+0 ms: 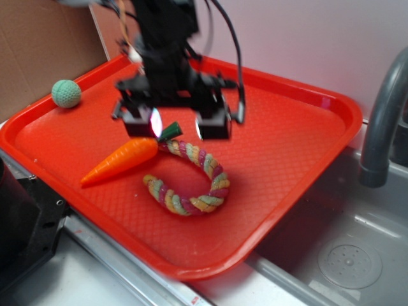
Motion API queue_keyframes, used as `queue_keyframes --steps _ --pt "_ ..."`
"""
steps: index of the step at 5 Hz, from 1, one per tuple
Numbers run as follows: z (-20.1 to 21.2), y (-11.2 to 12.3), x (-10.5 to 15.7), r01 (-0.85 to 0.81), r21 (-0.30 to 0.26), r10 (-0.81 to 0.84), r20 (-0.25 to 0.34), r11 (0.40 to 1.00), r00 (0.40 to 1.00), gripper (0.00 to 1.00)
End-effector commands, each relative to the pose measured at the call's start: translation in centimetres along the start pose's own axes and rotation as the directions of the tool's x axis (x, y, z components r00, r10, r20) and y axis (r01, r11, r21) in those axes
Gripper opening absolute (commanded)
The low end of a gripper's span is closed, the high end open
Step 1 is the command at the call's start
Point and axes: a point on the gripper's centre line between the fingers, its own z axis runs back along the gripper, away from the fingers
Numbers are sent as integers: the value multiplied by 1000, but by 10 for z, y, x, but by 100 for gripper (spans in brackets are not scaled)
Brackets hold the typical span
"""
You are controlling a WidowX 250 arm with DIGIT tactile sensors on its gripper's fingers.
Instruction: Grab the multicolored rope.
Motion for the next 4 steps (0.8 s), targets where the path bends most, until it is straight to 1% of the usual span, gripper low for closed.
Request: queue_keyframes --steps 1,2,3,4 --pt "-47 12 -47 1 20 0 -63 1000 998 26" --pt "-36 30 -55 -44 -1 44 -76 999 996 0" --pt "-13 49 -58 74 -62 -81 -117 995 990 0" --pt "28 40 6 220 -131 -237 -132 967 962 0"
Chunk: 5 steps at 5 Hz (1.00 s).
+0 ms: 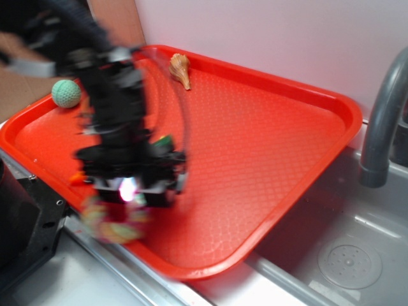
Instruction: Grab the multicolored rope.
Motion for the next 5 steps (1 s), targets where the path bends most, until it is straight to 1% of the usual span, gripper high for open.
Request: queue_keyframes --steps 1,2,3,4,5 --pt "104 -17 102 323 -69 -319 62 944 946 0" --pt "128 -9 111 386 -45 -380 110 921 919 0" --pt "157 11 113 367 20 -366 127 930 922 0" --pt "176 34 108 283 51 -287 150 958 946 0" --pt "185 45 101 217 81 -228 167 973 959 0"
